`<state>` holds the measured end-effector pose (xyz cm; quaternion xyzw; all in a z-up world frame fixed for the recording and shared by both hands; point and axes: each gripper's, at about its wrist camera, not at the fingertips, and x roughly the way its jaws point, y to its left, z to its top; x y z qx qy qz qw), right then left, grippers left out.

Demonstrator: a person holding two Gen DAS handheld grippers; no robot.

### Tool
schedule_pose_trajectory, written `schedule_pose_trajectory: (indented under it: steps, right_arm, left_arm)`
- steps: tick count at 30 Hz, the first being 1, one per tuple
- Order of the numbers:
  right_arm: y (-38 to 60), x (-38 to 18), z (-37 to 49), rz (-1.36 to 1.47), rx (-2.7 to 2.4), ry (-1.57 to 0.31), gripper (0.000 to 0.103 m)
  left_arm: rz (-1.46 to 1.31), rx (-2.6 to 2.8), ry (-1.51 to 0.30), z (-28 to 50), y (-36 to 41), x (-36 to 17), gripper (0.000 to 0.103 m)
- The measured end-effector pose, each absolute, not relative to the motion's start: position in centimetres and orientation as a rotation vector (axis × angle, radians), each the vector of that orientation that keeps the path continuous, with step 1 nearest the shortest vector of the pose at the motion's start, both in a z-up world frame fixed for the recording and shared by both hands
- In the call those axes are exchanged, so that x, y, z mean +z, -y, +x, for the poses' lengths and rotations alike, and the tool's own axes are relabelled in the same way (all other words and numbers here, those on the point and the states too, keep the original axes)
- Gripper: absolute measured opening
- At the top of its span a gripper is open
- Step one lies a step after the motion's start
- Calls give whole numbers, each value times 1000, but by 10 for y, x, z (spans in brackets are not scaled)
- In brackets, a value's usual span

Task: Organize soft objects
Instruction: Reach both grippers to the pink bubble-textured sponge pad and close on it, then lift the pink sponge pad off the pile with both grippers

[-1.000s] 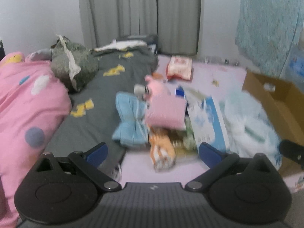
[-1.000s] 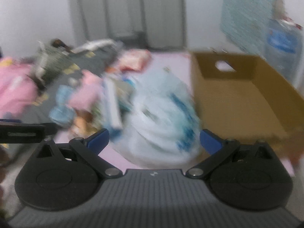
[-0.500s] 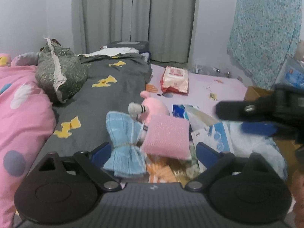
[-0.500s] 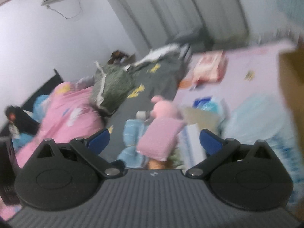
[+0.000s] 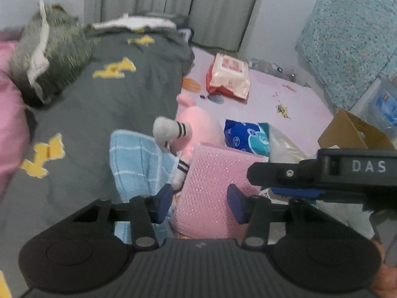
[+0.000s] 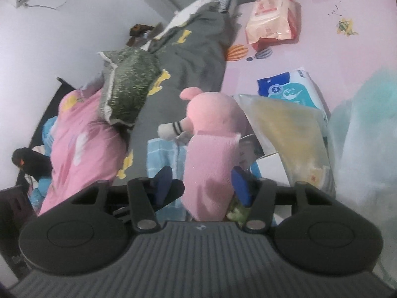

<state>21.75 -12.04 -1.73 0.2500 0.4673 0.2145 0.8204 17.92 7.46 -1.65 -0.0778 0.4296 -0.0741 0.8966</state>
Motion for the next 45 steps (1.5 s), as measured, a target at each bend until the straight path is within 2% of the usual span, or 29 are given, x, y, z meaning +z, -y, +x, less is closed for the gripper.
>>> schedule_pose_trajectory:
  steps: [6,15,19,20,23,30,32,36,38,41,45]
  right_arm:
    - [115,-22,235,509,445,-1043,53]
    - [115,-23,251,519,457,-1094,54]
    - [112,-23,250,493,455,-1103,54]
    - [109,-23,250,483,454,-1100,55]
    - [106,-22,250,503,479,-1093,54]
    - [96,-7,239,529,578,-1057,47]
    - [99,-7,238,541,567,-1062,47]
    - [109,-11,232,552,537,-1083,49]
    - [114,-13,229,573,535,-1112,50]
    - [119,-17,221,608,542,-1152,50]
    - [121,-22,219,630,516,-1164,51]
  left_arm:
    - [-215,-227,-956,193,-80,-30,49]
    - [-239,-230,-953,196,-83,-30,50]
    - [-248,-246,-966,200,-80,-33,56]
    - [-249,-238,-966,200,-79,-32,56]
    - [-243,-265,-933,193,-76,-20,46]
    - [-125,-239,-863,171,-56,1,45]
    - [-112,-202,-854,166,-59,-1,46]
    - [-83,-135,-847,161,-72,-7,57]
    - [-90,-133,-864,161,-80,-11,58]
    - [-122,-172,-882,168,-88,-14,65]
    - [-181,-228,-934,183,-95,-24,65]
